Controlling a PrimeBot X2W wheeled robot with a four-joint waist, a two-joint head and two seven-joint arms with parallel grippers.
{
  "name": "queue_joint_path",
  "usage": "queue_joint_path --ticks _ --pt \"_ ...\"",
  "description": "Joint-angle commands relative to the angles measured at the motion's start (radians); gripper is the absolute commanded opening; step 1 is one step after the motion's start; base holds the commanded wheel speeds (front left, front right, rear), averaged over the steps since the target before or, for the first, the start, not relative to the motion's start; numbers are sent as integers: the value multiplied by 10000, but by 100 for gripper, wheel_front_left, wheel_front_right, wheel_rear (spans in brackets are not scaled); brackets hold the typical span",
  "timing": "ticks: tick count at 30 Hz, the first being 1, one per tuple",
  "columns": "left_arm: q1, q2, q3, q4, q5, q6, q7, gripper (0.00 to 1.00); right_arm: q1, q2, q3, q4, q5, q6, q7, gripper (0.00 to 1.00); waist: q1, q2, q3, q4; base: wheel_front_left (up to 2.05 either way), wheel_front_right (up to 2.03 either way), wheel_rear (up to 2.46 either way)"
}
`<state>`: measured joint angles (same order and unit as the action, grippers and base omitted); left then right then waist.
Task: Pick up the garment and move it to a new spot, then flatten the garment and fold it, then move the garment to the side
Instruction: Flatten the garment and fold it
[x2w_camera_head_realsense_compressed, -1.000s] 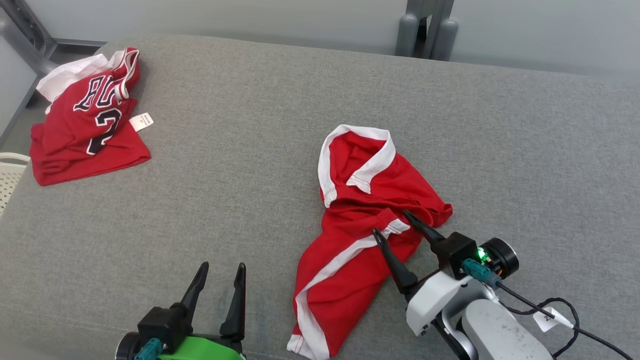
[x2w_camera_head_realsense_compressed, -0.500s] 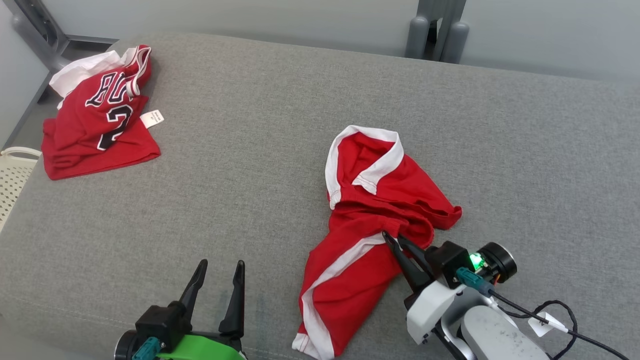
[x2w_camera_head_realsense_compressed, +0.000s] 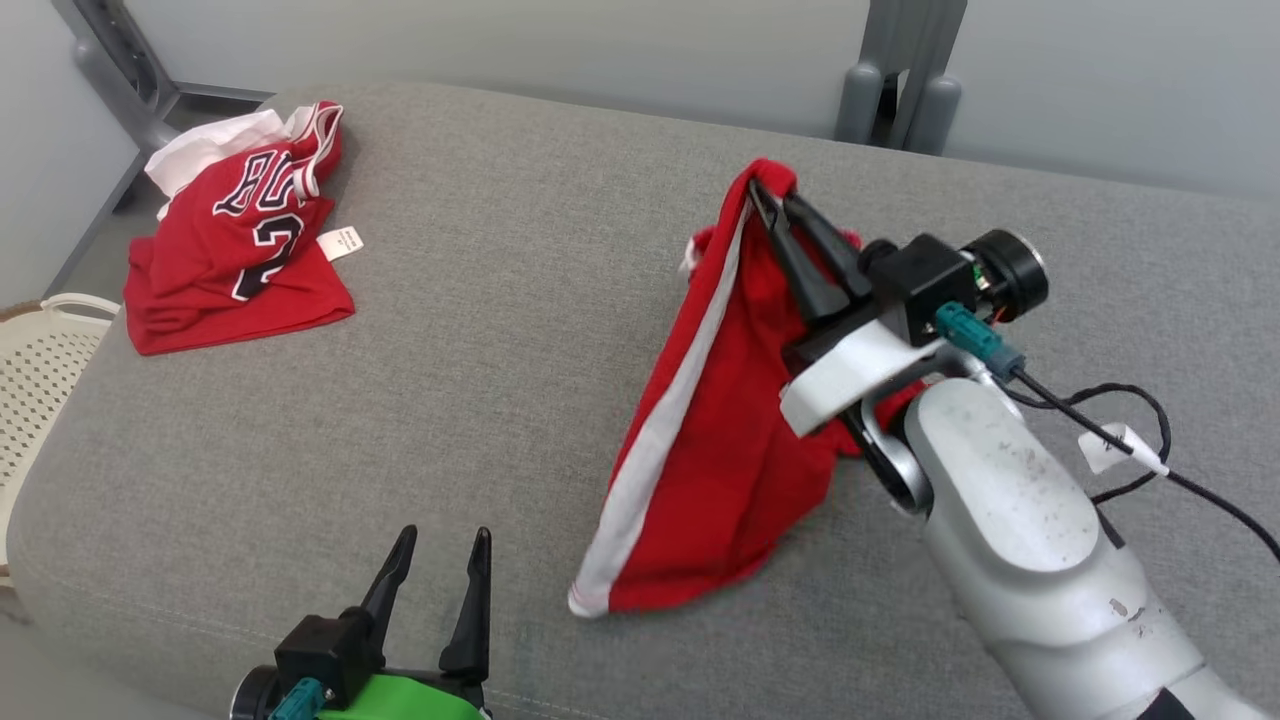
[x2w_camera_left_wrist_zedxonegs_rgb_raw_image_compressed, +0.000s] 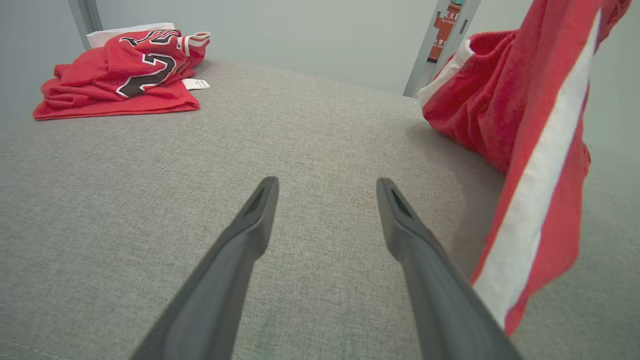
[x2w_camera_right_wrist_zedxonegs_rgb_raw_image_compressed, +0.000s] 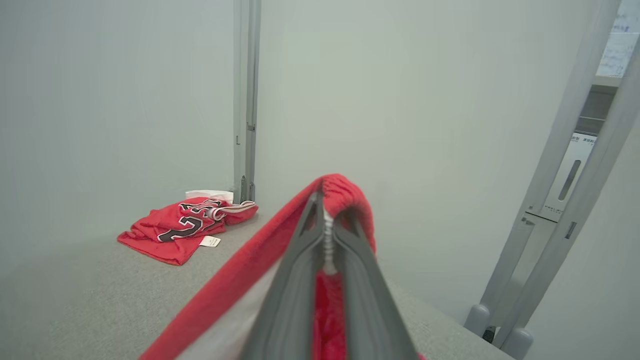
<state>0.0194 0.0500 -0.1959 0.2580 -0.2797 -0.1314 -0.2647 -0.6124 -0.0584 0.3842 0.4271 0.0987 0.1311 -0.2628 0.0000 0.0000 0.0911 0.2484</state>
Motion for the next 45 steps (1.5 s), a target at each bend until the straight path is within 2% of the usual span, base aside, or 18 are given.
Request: queue_joint_path --ticks 1,4,8,14,18,22,23,24,28,37,41,45 --pt "180 17 31 6 113 13 5 100 -128 15 -250 201 -161 -7 -29 0 0 0 -163 68 0 0 0" --pt "303 77 181 -4 160 13 5 100 -126 54 -781 647 -307 -7 -29 0 0 0 -297 -83 0 0 0" --pt "411 91 301 -10 152 13 5 100 675 -4 -1496 1515 -709 -8 -29 0 0 0 -371 -514 0 0 0" --pt "54 66 147 -135 80 13 5 100 2217 -675 -2918 2507 -1181 -10 -30 0 0 0 -112 -1256 0 0 0" --pt "-213 64 -111 -150 52 13 5 100 2712 -904 -3576 2767 -1081 -10 -29 0 0 0 139 -1724 0 0 0" --pt "-484 102 -306 -115 56 13 5 100 2895 -837 -3957 2804 -1201 -10 -29 0 0 0 319 -2053 0 0 0" --pt "-533 106 -319 -104 51 13 5 100 2900 -791 -4045 2816 -1213 -10 -29 33 0 0 356 -2100 0 0 0" --pt "-591 107 -318 -101 50 13 5 100 2890 -703 -4117 2867 -1210 -10 -29 100 0 0 398 -2149 0 0 0" --pt "-733 105 -247 -74 105 13 5 100 2816 -516 -4275 2305 -1415 -10 -30 100 0 0 466 -2238 0 0 0" --pt "-523 72 1033 -290 1234 63 5 100 4063 -7 -4112 -1299 -1613 -10 -29 100 0 0 189 -2286 0 0 0" --pt "-342 36 1531 -484 1820 386 4 100 4696 54 -4151 -1751 -1269 -10 -29 100 0 0 -48 -2280 0 0 0" --pt "-69 19 1705 -447 2029 509 6 100 5251 71 -3901 -1595 -812 -10 -29 100 0 0 -368 -2293 0 0 0"
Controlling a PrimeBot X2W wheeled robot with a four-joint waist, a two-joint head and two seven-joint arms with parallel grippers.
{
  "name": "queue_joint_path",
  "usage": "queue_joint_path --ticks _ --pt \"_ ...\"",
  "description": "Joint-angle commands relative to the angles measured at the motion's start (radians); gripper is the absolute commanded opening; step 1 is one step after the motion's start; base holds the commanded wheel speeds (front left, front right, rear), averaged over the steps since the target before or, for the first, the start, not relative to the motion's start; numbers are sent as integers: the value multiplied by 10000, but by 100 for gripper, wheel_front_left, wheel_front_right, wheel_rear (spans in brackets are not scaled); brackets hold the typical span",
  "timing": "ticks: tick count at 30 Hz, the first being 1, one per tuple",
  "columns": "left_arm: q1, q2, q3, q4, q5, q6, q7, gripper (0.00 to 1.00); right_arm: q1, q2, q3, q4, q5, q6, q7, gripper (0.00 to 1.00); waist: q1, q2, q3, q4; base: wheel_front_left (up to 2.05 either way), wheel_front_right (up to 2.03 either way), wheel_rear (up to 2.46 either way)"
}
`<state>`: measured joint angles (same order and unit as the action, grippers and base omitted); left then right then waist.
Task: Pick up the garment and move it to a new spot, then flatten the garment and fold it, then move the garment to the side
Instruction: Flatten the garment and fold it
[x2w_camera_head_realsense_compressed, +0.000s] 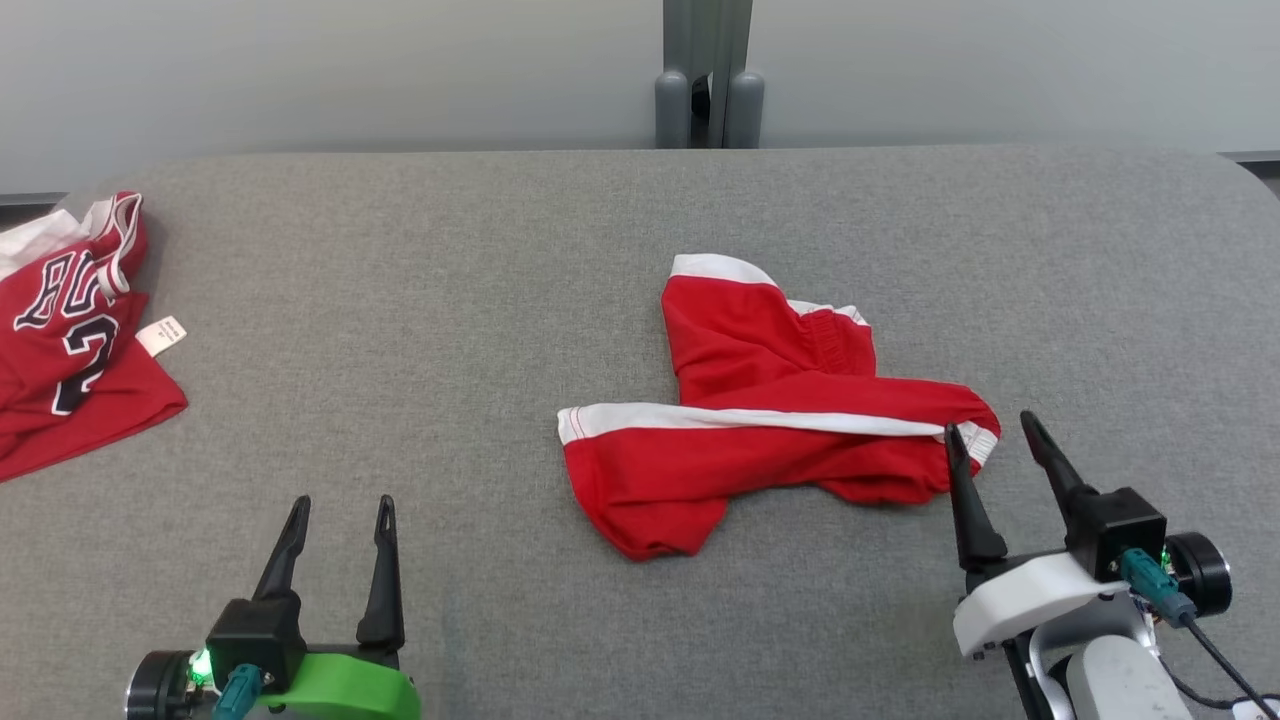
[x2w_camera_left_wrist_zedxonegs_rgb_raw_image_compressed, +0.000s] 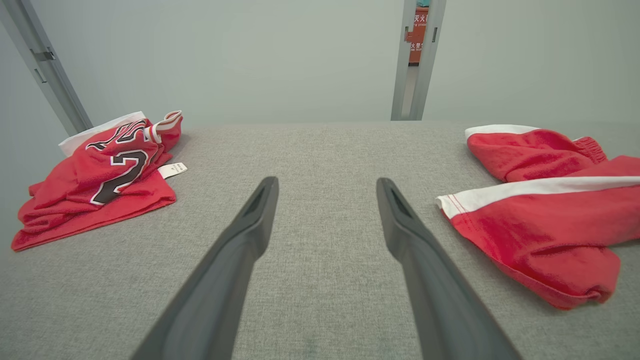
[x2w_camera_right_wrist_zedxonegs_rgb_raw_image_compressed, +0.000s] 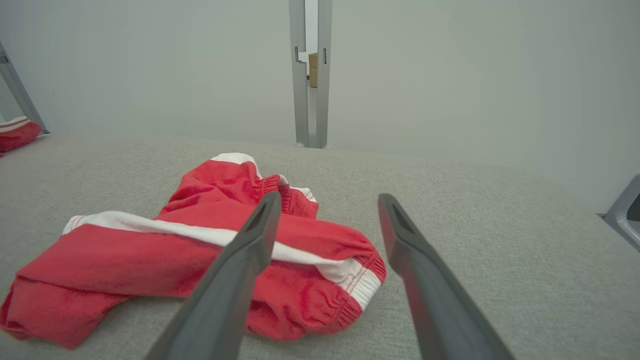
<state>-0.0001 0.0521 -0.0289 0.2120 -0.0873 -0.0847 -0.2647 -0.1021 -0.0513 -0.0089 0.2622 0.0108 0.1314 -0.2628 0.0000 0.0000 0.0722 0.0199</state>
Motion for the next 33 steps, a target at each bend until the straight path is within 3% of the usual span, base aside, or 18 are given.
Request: queue_joint_path --ticks 1,19,25,33 --pt "200 -2 54 46 112 54 6 100 244 -3 108 104 112 -14 -29 100 0 0 -255 -12 0 0 0" --pt "358 -9 -212 199 -201 239 6 100 473 -5 333 311 417 -14 -29 100 0 0 -489 -83 0 0 0" --pt "-322 -5 -628 233 -1521 -247 6 100 144 -5 312 110 435 -14 -29 100 0 0 181 -446 0 0 0" --pt "-2029 -3 -1883 1921 -2834 -472 6 100 -366 -4 303 -28 454 -14 -29 100 0 0 1349 -1255 0 0 0"
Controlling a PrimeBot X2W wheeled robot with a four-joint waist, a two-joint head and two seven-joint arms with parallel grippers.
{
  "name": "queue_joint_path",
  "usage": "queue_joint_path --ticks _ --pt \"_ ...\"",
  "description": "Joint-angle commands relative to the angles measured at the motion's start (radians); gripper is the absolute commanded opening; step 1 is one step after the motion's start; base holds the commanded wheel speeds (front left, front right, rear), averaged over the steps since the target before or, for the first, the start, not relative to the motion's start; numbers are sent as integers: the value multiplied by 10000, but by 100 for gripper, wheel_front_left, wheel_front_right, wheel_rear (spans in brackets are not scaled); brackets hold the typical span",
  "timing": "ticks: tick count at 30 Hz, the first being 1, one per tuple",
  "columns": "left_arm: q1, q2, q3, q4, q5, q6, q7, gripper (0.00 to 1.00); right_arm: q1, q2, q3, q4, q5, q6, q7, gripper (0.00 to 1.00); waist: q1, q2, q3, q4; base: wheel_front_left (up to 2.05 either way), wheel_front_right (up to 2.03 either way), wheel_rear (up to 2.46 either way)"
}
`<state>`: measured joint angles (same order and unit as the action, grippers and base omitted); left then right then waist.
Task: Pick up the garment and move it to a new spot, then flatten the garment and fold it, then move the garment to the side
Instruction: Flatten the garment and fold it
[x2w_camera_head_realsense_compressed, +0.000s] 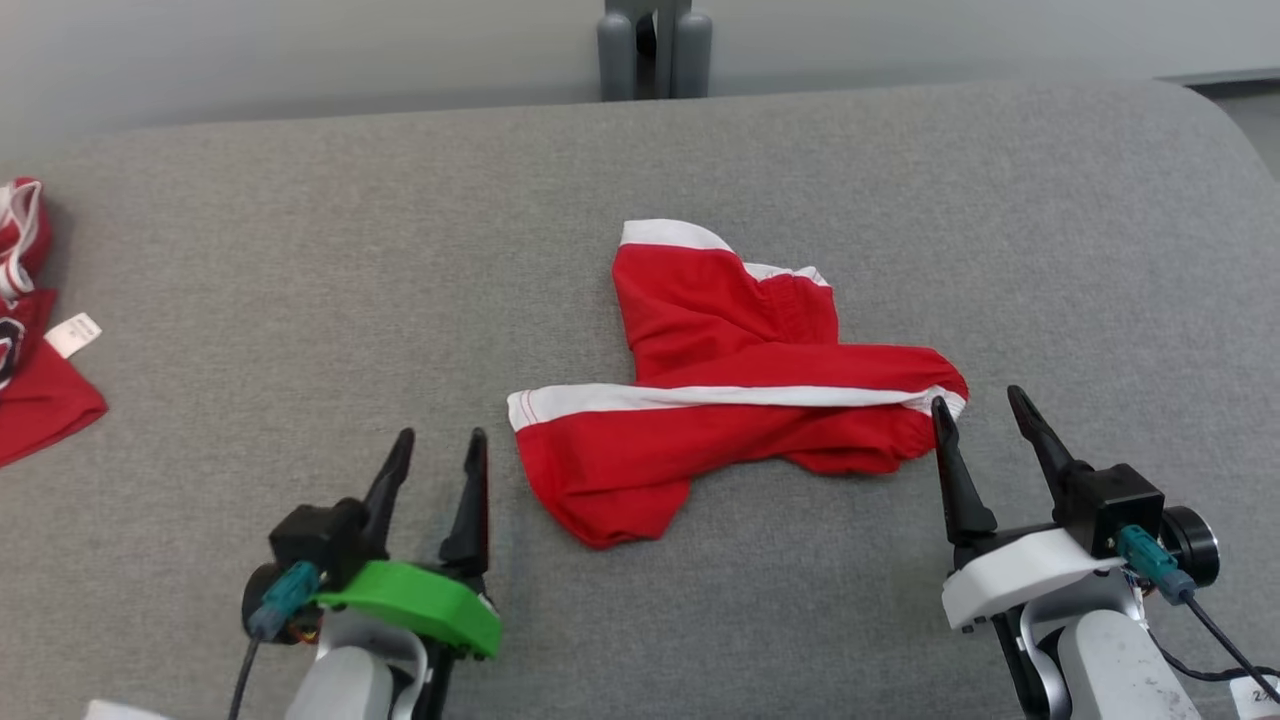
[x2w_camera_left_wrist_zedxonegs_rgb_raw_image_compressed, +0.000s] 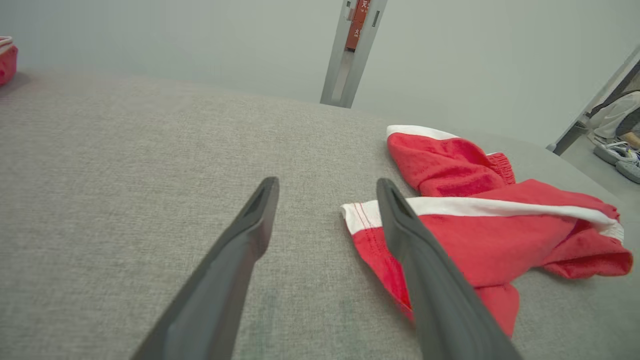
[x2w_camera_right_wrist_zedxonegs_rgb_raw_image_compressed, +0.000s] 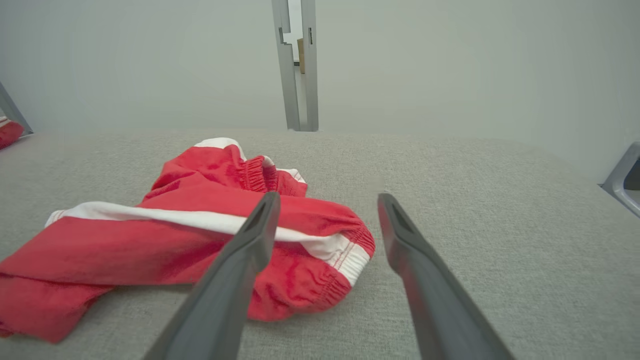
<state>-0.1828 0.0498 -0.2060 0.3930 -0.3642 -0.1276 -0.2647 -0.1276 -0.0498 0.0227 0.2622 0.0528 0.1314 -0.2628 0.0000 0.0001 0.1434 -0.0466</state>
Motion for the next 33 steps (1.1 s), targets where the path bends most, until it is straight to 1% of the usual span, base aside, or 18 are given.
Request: queue_joint_path --ticks 1,6,9,11,14,17,19,21,27,30,33 --pt "-342 29 -376 353 -259 -45 7 100 -128 -20 -41 -15 34 -14 -29 100 0 -1 723 -661 0 0 0" --pt "-1224 410 -1283 1158 -1474 -49 1 100 -343 -13 -85 16 237 -14 -29 100 0 -1 1169 -1000 0 0 0" --pt "-1500 608 -1596 1407 -2202 -49 3 100 -395 -16 -110 -20 280 -14 -29 100 0 -1 1355 -1115 0 0 0" --pt "-1722 818 -2050 1479 -2766 -46 1 100 -457 -15 -139 -55 296 -14 -29 100 0 -1 1439 -1152 0 0 0" --pt "-1868 1139 -2411 1470 -3430 -44 1 100 -475 -15 -127 -73 292 -14 -29 100 0 -1 1543 -1175 0 0 0" --pt "-2065 1348 -2364 1563 -3817 -44 1 100 -548 -16 -98 -107 340 -14 -29 100 0 -1 1628 -1175 0 0 0" --pt "-2107 1389 -2342 1668 -4050 -45 6 100 -592 -16 -74 -120 371 -14 -29 100 0 -1 1663 -1166 0 0 0" --pt "-2137 1432 -2545 1788 -4299 -45 9 100 -616 -14 -42 -110 374 -14 -29 100 0 -1 1682 -1155 0 0 0" --pt "-2218 1594 -3387 1817 -5382 -48 21 100 -680 -16 19 -88 406 -14 -29 100 0 -1 1728 -1137 0 0 0" --pt "-2289 1689 -3975 1673 -5946 -59 35 100 -687 -16 60 -95 429 -14 -29 100 0 -1 1763 -1142 0 0 0" --pt "-2389 1885 -4399 1538 -6408 -64 35 100 -693 -16 96 -74 440 -14 -29 100 0 -1 1773 -1158 0 0 0"
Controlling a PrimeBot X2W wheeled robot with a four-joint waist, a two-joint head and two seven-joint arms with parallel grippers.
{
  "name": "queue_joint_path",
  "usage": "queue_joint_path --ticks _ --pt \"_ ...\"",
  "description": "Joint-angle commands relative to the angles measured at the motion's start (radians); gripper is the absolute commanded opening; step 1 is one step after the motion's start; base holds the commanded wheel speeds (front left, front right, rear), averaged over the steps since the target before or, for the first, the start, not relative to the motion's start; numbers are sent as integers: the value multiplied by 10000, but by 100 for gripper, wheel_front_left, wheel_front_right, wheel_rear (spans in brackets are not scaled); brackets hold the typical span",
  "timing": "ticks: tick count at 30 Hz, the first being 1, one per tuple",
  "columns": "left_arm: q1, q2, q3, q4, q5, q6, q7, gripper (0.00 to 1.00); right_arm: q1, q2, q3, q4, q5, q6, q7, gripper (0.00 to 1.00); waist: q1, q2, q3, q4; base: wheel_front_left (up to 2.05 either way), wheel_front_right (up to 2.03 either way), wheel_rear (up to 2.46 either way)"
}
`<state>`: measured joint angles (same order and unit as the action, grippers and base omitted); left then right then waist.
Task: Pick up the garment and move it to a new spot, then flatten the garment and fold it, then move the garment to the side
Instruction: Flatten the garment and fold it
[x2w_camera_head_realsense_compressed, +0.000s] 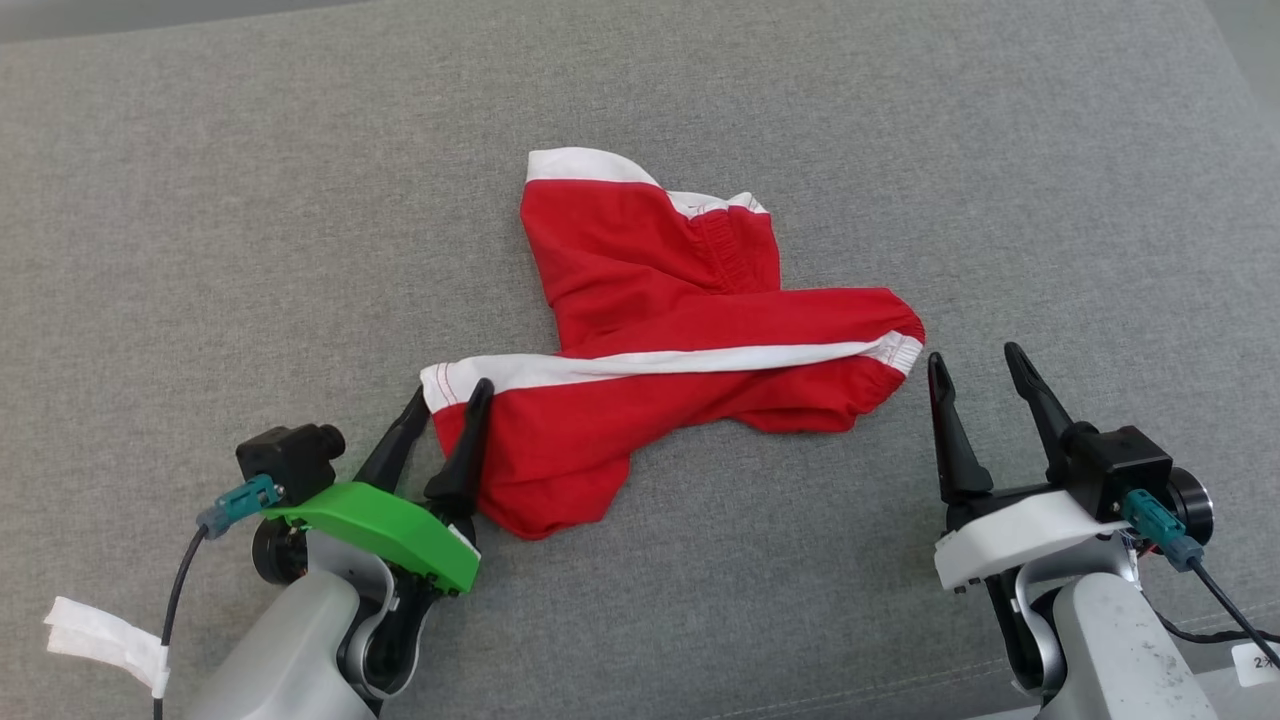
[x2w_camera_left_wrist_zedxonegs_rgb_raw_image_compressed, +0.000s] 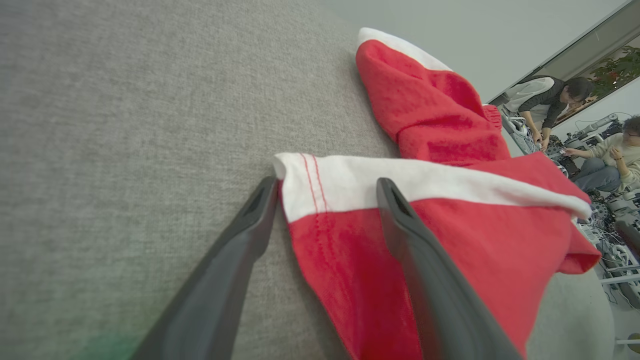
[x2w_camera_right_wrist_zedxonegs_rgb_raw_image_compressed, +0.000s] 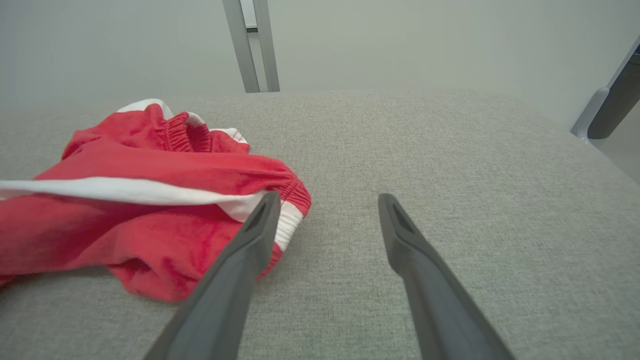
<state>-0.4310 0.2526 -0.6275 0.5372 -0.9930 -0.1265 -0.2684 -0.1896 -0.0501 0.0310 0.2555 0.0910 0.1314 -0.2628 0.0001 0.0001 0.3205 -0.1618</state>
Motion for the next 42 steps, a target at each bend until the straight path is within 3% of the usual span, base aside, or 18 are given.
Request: queue_joint_path --ticks 1,9,10,13,15,24,25,27,42 --pt "52 -87 -265 63 -216 -76 72 100 -68 -14 25 -1 62 -14 -29 100 -1 -1 5 -12 0 0 0" --pt "-168 206 -384 -444 -792 -76 55 100 -104 -12 107 -14 115 -14 -29 100 -1 -1 55 -52 0 0 0" --pt "-190 255 -440 -479 -820 -76 55 91 -115 -12 139 -22 129 -14 -29 100 -1 -1 70 -64 0 0 0" --pt "-270 324 -564 -487 -958 -76 55 91 -133 -13 183 -42 144 -14 -29 100 -1 -1 96 -81 0 0 0" --pt "-271 360 -697 -364 -1059 -76 55 100 -138 -12 218 -22 159 -14 -29 100 -1 -1 97 -89 0 0 0" --pt "-598 527 -1192 68 -1481 -70 58 100 -217 -12 303 -19 221 -14 -29 100 -1 -1 204 -180 0 0 0" --pt "-655 531 -1211 121 -1490 -70 58 81 -223 -12 301 -19 220 -14 -29 100 -1 -1 216 -186 0 0 0" --pt "-787 537 -1143 262 -1383 -70 58 2 -216 -12 278 -21 227 -14 -29 100 -1 -1 228 -187 0 0 0" --pt "114 58 488 -824 -18 -57 45 0 61 -19 410 567 636 -14 -29 100 -1 -1 -108 646 0 0 0"
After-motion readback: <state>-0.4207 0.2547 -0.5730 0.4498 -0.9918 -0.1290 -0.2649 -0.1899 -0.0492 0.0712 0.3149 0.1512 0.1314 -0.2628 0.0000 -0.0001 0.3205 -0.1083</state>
